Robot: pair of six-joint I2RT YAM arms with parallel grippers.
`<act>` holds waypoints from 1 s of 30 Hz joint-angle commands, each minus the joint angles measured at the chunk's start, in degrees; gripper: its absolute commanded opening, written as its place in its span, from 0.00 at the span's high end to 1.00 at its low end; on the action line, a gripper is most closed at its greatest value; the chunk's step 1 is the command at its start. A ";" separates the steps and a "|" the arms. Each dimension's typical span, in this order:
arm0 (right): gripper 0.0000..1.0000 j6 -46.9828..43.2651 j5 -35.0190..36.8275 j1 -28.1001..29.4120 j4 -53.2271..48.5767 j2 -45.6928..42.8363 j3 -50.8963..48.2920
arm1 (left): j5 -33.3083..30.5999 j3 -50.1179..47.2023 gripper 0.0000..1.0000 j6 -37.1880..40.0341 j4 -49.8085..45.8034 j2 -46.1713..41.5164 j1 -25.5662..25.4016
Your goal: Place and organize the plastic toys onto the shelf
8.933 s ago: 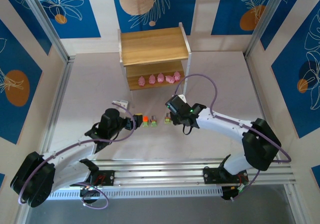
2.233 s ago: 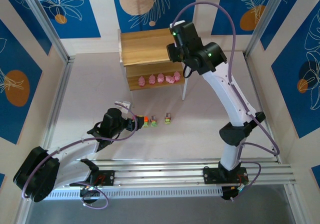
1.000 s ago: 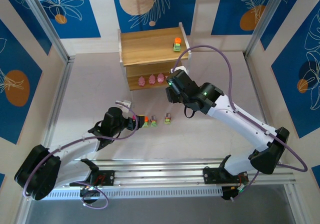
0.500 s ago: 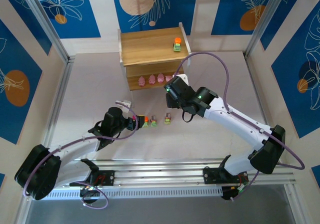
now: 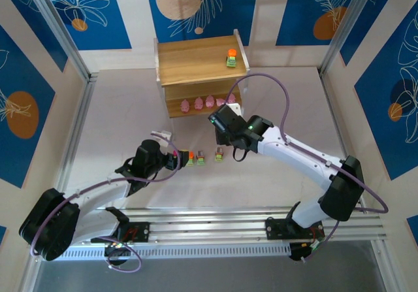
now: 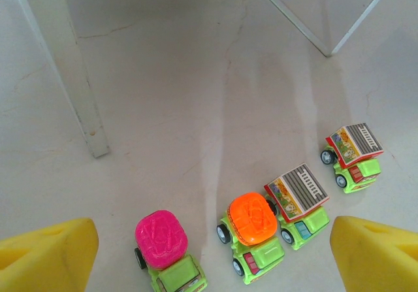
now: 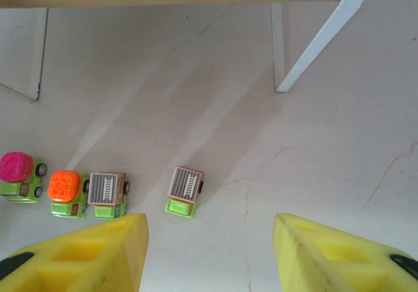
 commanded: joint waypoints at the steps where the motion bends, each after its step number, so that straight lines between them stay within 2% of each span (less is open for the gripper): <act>1: 0.49 1.84 -1.06 0.40 0.97 1.13 -0.73 | -0.15 1.80 0.08 0.40 0.02 0.27 0.70; 17: 0.59 5.39 -3.52 0.67 3.53 7.15 -3.06 | -0.08 1.66 0.08 0.16 0.10 0.34 0.69; 30: 0.61 6.92 -5.32 1.02 5.43 12.48 -3.57 | 0.17 1.71 0.08 0.16 0.16 0.45 0.69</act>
